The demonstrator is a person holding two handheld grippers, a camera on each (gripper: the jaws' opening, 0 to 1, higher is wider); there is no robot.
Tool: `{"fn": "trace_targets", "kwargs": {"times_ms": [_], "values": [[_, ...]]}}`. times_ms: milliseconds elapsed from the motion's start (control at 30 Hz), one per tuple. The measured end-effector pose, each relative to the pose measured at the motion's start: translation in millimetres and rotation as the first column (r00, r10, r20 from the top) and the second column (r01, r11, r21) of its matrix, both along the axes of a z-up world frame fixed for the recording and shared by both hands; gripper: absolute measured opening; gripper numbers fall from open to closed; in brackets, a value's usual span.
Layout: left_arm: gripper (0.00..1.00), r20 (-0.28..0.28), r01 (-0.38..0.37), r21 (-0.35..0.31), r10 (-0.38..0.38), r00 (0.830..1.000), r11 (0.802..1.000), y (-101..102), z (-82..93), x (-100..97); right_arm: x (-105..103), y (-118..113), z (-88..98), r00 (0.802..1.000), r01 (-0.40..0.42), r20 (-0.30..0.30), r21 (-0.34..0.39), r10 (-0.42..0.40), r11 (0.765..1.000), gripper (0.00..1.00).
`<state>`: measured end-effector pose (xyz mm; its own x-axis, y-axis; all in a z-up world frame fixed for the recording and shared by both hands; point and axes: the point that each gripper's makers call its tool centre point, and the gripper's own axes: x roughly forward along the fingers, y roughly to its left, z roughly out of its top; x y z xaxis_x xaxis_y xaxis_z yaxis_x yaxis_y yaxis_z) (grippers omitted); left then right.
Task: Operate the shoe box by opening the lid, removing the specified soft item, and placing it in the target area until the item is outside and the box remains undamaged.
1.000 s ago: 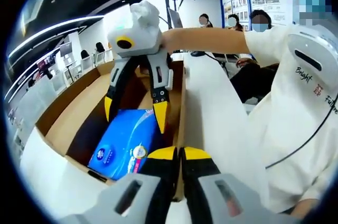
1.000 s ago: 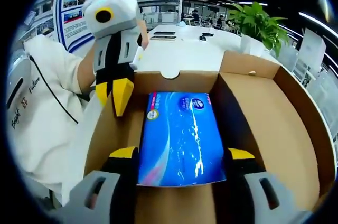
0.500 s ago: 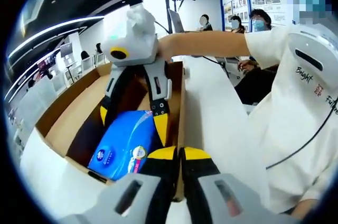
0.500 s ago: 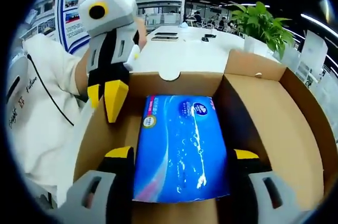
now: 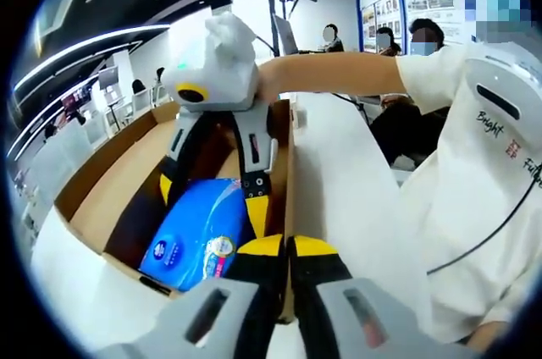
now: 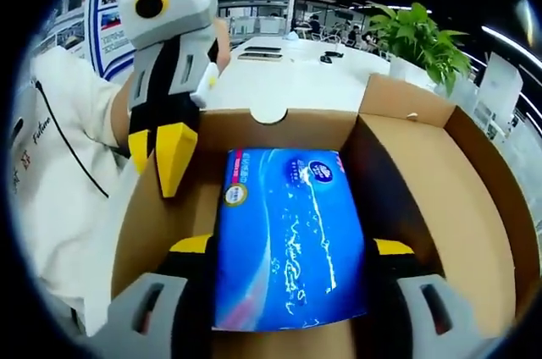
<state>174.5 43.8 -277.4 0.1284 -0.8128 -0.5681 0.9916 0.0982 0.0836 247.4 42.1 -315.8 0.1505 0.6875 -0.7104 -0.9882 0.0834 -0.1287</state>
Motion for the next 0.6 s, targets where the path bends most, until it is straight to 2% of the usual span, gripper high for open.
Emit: {"fn": "trace_targets", "kwargs": {"times_ms": [200, 300, 433, 600], "values": [[0.02, 0.009, -0.001, 0.000, 0.001, 1.000, 1.000, 0.0, 0.1, 0.3, 1.7, -0.4, -3.1, 1.000, 0.013, 0.007, -0.043, -0.013, 0.999, 0.72], [0.02, -0.043, -0.030, 0.007, 0.030, 0.999, 1.000, 0.9, -0.1, 2.0, 4.6, -1.4, -2.7, 1.000, 0.012, 0.011, -0.028, -0.012, 1.000, 0.70], [0.01, -0.034, -0.019, 0.017, 0.019, 0.999, 1.000, 0.5, -1.0, 0.6, 3.4, -6.1, -1.9, 1.000, -0.002, 0.009, -0.024, 0.002, 1.000, 0.69], [0.02, -0.026, -0.020, 0.005, 0.020, 0.999, 1.000, 0.7, -0.3, 1.0, 2.7, -22.6, -2.9, 1.000, -0.005, -0.003, -0.062, 0.004, 0.998, 0.69]]}}
